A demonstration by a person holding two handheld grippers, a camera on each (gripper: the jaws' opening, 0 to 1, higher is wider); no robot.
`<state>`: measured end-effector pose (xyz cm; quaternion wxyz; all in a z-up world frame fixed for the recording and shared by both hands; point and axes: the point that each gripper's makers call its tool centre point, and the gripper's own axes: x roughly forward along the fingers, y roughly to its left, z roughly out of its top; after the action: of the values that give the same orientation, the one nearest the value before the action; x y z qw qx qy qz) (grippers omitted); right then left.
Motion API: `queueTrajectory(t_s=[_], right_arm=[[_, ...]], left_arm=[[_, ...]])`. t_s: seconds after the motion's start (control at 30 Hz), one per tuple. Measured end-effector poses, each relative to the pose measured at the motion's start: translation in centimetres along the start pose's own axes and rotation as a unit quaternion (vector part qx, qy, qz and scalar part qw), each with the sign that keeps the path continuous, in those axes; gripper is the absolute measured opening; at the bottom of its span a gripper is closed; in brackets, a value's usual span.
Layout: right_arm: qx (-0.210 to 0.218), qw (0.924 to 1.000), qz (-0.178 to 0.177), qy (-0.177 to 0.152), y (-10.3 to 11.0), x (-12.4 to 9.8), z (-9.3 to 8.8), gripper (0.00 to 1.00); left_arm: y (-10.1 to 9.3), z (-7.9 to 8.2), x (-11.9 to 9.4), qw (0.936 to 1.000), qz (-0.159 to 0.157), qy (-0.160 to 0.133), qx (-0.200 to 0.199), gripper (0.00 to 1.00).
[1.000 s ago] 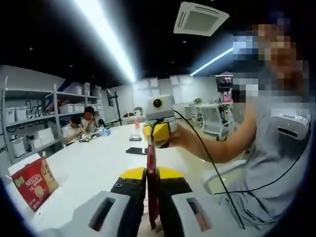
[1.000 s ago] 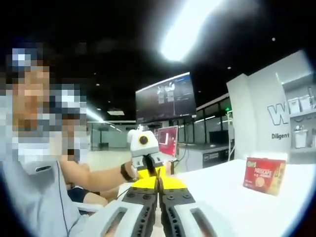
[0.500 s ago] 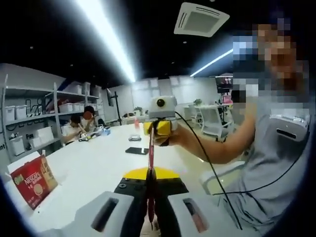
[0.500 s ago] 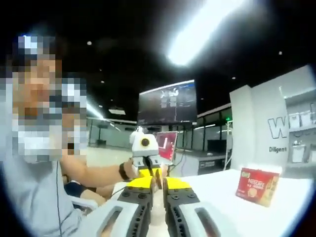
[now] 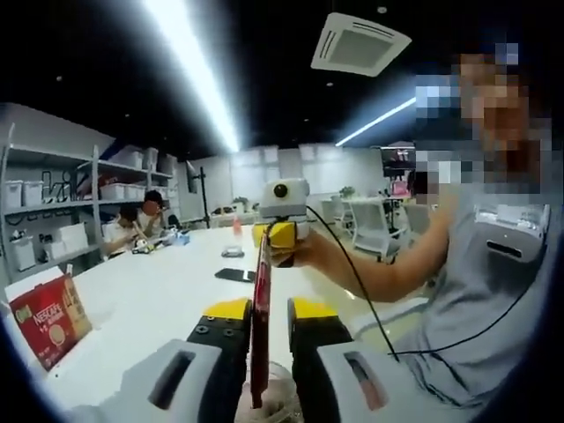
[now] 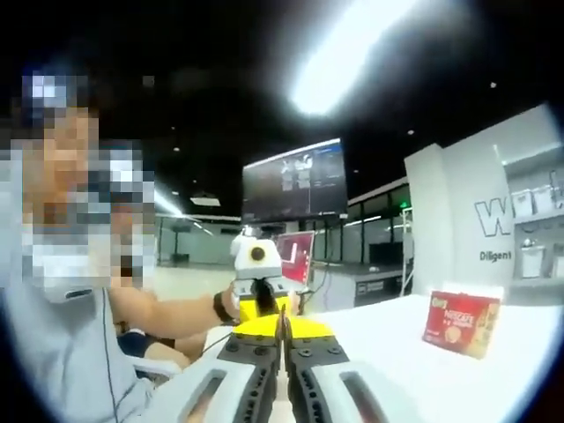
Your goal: Tear open the coffee pouch, take out the coffee, and pour the coffee from the pouch into the cup
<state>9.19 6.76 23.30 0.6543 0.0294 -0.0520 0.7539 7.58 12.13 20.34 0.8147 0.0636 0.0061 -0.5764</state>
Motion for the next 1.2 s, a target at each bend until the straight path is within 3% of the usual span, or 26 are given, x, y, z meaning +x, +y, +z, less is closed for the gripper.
queueTrajectory(t_s=[0.1, 0.13, 0.17, 0.3, 0.37, 0.4, 0.53, 0.6, 0.67, 0.83, 0.9, 1.0, 1.07, 1.2], right_arm=[[0.005, 1.0, 0.001, 0.002, 0.0, 0.3, 0.3, 0.02], [0.004, 1.0, 0.004, 0.007, 0.1, 0.4, 0.2, 0.02], [0.004, 0.9999, 0.007, 0.012, 0.2, 0.6, 0.2, 0.02], [0.004, 0.9998, 0.009, 0.017, 0.3, 0.6, 0.0, 0.02], [0.007, 0.9999, 0.006, 0.013, 0.2, 0.5, 0.1, 0.02], [0.008, 0.9999, 0.005, 0.012, 0.1, 0.4, 0.1, 0.02], [0.012, 0.9998, 0.004, 0.016, 0.2, 0.5, -0.3, 0.02], [0.012, 0.9998, 0.003, 0.014, 0.3, 0.3, -0.2, 0.02], [0.012, 0.9999, 0.002, 0.011, 0.3, 0.2, -0.1, 0.02], [0.014, 0.9998, 0.001, 0.012, -0.1, 0.0, -0.1, 0.02], [0.014, 0.9998, 0.002, 0.011, -0.2, 0.0, 0.0, 0.02], [0.015, 0.9998, 0.005, 0.011, -0.2, 0.0, 0.1, 0.02], [0.017, 0.9998, 0.005, 0.009, -0.2, 0.1, 0.1, 0.02], [0.02, 0.9997, 0.01, 0.013, 0.1, 0.9, -0.5, 0.02]], left_arm=[[0.7, -0.6, 0.0, 0.9998, 0.007, 0.017, 0.001, 0.15], [0.9, -0.7, 0.0, 0.9997, 0.008, 0.023, -0.001, 0.09], [0.9, -1.3, -0.2, 0.9991, 0.0, 0.04, -0.014, 0.07], [1.1, -1.2, -0.5, 0.9994, 0.008, 0.034, -0.003, 0.08], [1.1, -0.7, -0.4, 0.9997, 0.006, 0.008, -0.022, 0.13], [1.4, -1.0, -0.5, 0.9995, 0.01, 0.017, -0.024, 0.05], [1.3, -1.5, -0.5, 0.9993, 0.008, 0.027, -0.025, 0.07], [1.0, -1.5, -0.5, 0.9993, 0.002, 0.024, -0.03, 0.14], [1.0, -2.0, -0.7, 0.9989, 0.008, 0.038, -0.026, 0.06], [1.1, -1.7, -0.8, 0.9992, 0.013, 0.028, -0.026, 0.11], [1.2, -1.8, -1.1, 0.9988, 0.015, 0.032, -0.033, 0.06], [1.3, -1.7, -1.1, 0.9991, 0.02, 0.029, -0.023, 0.07], [1.4, -1.2, -1.0, 0.9993, 0.023, 0.01, -0.026, 0.12], [1.0, -1.2, -0.6, 0.9995, 0.014, 0.016, -0.023, 0.08]])
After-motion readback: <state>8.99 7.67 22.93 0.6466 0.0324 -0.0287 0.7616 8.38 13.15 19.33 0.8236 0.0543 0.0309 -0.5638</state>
